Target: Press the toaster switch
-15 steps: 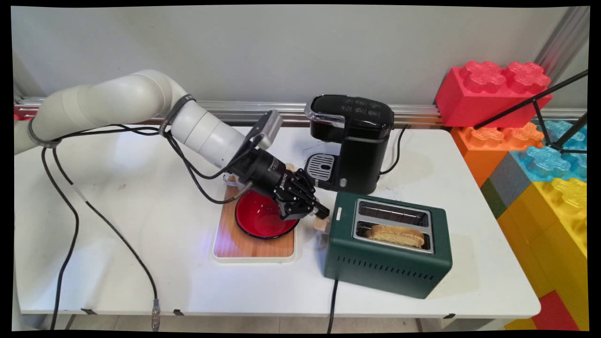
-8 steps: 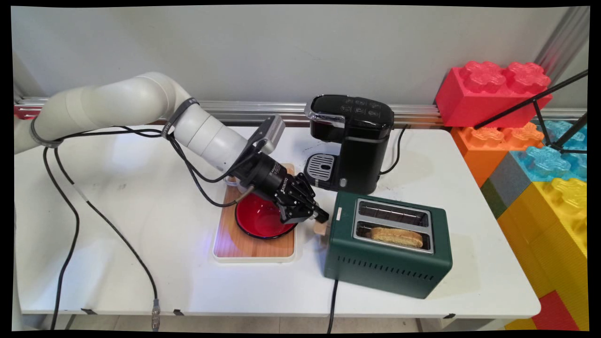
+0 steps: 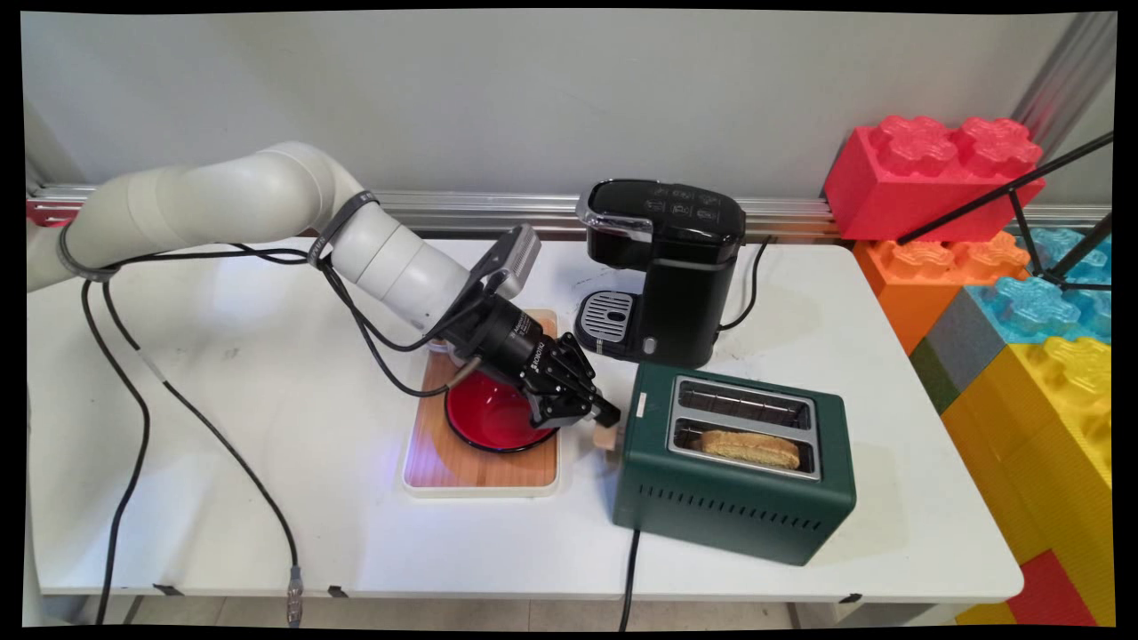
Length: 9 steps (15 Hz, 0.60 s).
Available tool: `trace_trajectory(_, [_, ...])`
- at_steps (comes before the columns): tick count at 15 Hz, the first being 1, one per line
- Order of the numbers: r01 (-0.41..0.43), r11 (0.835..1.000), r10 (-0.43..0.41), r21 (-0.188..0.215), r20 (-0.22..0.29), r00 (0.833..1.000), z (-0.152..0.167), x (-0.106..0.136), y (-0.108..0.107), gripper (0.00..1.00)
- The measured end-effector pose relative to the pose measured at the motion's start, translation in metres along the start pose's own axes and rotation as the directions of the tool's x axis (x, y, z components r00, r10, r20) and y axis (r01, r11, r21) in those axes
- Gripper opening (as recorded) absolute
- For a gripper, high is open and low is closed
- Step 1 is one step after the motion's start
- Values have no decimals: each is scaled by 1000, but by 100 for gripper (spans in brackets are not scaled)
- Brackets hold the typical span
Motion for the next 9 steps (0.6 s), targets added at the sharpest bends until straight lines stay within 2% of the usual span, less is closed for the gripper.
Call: trace_trajectory(9, [10,1000,-10,3,12,1000,0,-6,1,0])
